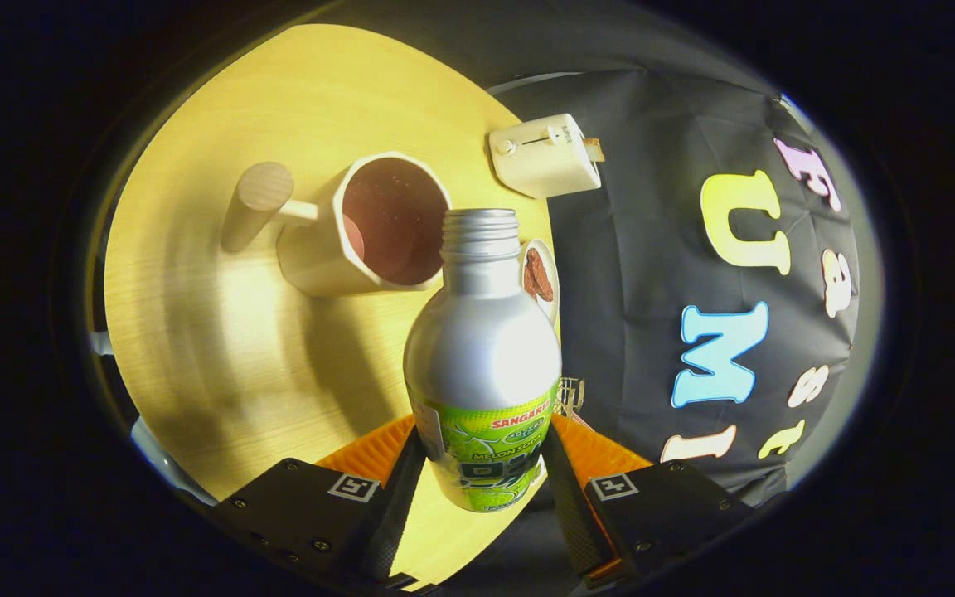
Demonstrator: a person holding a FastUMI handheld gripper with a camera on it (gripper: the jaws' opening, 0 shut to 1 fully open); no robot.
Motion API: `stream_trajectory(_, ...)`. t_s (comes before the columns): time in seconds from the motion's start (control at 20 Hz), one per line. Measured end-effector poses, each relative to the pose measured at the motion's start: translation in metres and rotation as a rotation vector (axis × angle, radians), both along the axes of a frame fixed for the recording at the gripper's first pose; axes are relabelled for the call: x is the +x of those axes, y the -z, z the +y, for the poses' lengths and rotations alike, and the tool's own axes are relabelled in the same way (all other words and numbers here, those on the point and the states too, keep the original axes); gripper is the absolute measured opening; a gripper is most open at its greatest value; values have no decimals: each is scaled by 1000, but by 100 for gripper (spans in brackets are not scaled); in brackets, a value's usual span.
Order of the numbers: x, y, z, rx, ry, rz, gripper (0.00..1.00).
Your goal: Take the bottle from table, then pour the juice into the cup, finally place the bottle on the coaster
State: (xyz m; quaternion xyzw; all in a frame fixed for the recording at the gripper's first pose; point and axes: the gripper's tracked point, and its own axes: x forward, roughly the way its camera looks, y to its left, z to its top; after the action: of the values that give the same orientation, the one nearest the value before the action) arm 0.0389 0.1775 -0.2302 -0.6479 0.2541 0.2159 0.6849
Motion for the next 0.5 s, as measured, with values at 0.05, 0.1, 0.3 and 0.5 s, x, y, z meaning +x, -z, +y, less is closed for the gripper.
stream_trajectory(0.05,1,0,0,-18,-2,2,77)
stream_trajectory(0.1,2,0,0,-36,-6,1,77)
stream_trajectory(0.3,1,2,-2,-101,-15,4,77)
stream_trajectory(0.5,2,0,-2,-149,-22,3,77)
